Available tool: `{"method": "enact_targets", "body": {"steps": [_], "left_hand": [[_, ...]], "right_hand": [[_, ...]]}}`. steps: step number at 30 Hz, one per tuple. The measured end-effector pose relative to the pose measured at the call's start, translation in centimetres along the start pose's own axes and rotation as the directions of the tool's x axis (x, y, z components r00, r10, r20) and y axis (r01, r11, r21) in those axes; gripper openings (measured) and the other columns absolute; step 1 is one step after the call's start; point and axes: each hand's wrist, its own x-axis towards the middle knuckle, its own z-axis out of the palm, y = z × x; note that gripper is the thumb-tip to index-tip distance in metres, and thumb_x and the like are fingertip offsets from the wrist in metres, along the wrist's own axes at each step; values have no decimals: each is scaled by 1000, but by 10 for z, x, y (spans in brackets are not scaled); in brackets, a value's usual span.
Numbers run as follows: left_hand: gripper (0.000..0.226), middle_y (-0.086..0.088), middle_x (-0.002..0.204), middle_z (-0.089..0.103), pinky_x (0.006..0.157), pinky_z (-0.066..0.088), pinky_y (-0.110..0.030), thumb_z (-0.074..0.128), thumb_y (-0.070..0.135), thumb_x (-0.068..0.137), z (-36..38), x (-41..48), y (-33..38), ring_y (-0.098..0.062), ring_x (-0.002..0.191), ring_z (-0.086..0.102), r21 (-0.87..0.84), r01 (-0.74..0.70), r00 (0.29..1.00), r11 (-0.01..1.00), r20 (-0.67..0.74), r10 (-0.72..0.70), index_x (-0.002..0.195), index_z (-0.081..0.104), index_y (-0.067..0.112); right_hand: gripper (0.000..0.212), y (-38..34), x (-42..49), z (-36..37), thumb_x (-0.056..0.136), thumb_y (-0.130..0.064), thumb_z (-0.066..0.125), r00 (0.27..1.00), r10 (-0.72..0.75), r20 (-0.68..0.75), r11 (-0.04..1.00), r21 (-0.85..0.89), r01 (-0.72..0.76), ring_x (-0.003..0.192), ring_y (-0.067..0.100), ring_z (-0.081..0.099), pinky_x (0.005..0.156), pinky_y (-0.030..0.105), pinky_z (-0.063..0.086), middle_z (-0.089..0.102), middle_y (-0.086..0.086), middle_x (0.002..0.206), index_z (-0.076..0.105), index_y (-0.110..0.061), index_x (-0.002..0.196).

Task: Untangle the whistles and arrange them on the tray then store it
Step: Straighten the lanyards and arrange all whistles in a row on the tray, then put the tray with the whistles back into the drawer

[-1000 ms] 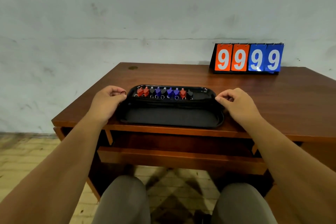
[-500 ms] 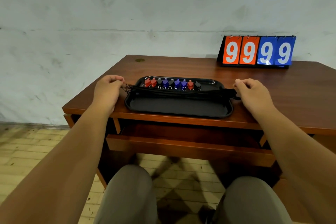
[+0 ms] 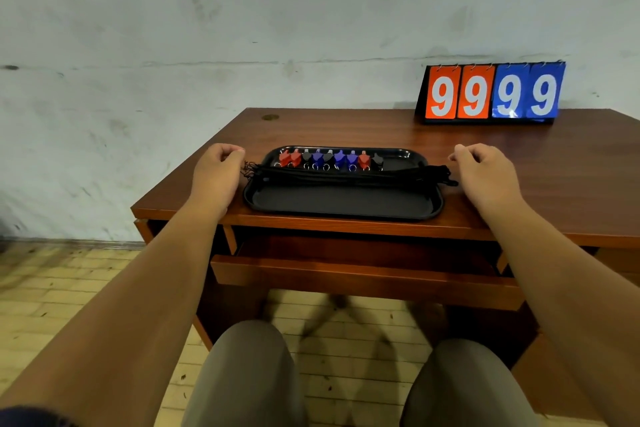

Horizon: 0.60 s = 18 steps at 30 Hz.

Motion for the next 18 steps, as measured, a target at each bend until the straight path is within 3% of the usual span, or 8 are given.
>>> {"method": "enact_targets", "body": {"steps": [4,6,8,9,11,13,15,18], "left_hand": [[15,11,114,72,81,49,-22,62,36,103,-4,-18,-1,-7,106,66,-19,-59,995,998,-82,58,113,72,34],[14,7,112,76,95,57,-29,64,22,102,-10,-34,-8,-12,109,72,-275,-50,995,960,-102,23,107,76,29],[21,-5,102,77,105,58,-41,58,6,103,-22,-56,-18,-21,107,74,-601,-9,999,799,-41,-20,102,77,16],[25,-8,98,75,106,58,-44,55,3,104,-30,-70,-24,-24,104,74,-662,3,1000,749,-1,-4,100,77,13],[30,-9,96,73,104,57,-48,52,4,105,-39,-99,-34,-27,101,73,-594,11,998,804,58,29,99,79,17],[29,-6,98,76,102,58,-50,54,8,108,-42,-124,-46,-26,104,74,-377,-30,994,926,90,69,101,79,21],[23,5,102,78,101,57,-43,59,13,107,-41,-142,-55,-14,106,74,-131,-90,982,987,152,110,107,77,27],[28,27,126,69,107,46,-29,61,27,108,-33,-153,-70,11,123,57,136,-266,910,954,362,202,130,68,41]], "right_hand": [[21,-9,-15,-6,110,-30,54,989,-117,-91,993,11,118,110,12,58,77,13,38,58,0,124,72,-21,115],[14,-13,-32,-7,110,-26,55,977,-174,-125,982,45,181,105,8,58,80,12,40,58,-1,122,69,-24,111],[12,-16,-58,-8,109,-20,57,962,-238,-132,966,72,249,101,4,59,83,15,46,59,-4,117,67,-26,110],[12,-16,-75,-7,108,-17,58,951,-283,-125,953,73,293,98,4,60,82,16,46,59,-5,114,68,-24,110],[14,-16,-109,-6,106,-11,61,918,-385,-92,918,62,391,91,3,60,79,13,45,60,-6,107,69,-21,112],[15,-11,-139,-4,104,-8,62,873,-487,-15,873,23,488,94,0,60,82,8,42,61,-7,103,70,-19,112],[16,-1,-164,0,103,-10,63,824,-557,102,829,1,560,101,1,60,89,12,45,61,-11,106,69,-19,115],[29,23,-187,16,103,-20,65,792,-548,270,810,-65,583,118,6,57,104,25,48,61,-14,124,67,-21,132]]}}
